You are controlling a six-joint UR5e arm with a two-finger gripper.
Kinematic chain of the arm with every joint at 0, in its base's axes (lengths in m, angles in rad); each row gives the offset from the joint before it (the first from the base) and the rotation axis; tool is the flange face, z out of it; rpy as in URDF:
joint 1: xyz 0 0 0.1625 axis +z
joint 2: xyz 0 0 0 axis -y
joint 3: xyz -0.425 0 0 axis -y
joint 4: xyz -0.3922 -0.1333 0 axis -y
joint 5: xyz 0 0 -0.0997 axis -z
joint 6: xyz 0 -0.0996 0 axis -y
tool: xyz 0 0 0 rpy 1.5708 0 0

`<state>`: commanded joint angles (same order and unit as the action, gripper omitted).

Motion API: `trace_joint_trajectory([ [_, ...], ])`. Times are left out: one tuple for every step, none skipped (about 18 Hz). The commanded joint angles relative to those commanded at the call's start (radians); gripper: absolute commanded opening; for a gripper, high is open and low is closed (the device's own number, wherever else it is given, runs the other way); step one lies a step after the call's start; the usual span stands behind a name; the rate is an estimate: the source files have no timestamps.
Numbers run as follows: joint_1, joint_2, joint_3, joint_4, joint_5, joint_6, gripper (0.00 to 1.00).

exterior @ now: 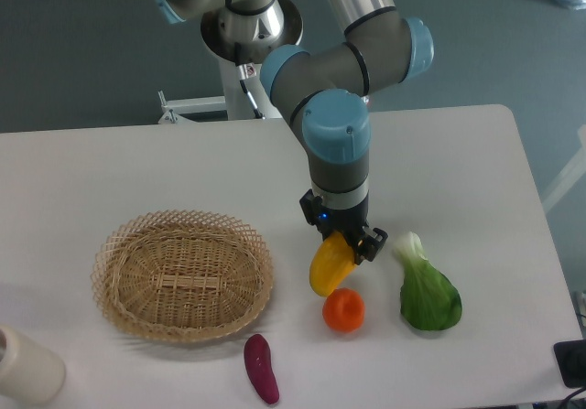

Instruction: Place the mango on the table

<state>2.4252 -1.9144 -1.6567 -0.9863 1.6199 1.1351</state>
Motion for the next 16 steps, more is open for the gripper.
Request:
trace_joint_trajectory([
  [0.0, 0.0, 0.002, 0.0, 0.002, 0.0, 0.44],
  [0.0, 0.0, 0.0, 0.0, 0.002, 0.0, 0.44],
  [0.0, 0.0, 0.0, 0.0, 0.002, 0.0, 0.44],
  [0.0, 0.0, 0.002, 0.0, 0.003, 0.0, 0.45],
  [-0.002, 0.0, 0.0, 0.0, 0.008, -0.002, 0.45],
  [-0.003, -0.003, 0.0, 0.003, 0.008, -0.003, 0.45],
  [-0.003, -0.005, 0.002, 0.003, 0.008, -0.003, 0.45],
  [-0.003, -0.003, 0.003, 0.003, 0.008, -0.002, 0.45],
  [-0.002, -0.003, 0.003, 0.003, 0.005, 0.0, 0.45],
  [0.0, -0.002, 0.003, 0.003, 0.005, -0.002, 0.45],
  [0.0, -0.002, 0.005, 0.003, 0.005, 0.0, 0.45],
  [0.0, -0.002, 0.003, 0.002, 0.006, 0.0, 0.45],
  [0.0, -0.002, 0.002, 0.003, 0.003, 0.0, 0.45],
  [0.002, -0.003, 0.0, 0.0, 0.003, -0.002, 0.45],
  [0.009, -0.002, -0.005, -0.002, 0.0, -0.002, 0.45],
  [0.014, -0.002, -0.011, 0.0, -0.002, -0.002, 0.44],
])
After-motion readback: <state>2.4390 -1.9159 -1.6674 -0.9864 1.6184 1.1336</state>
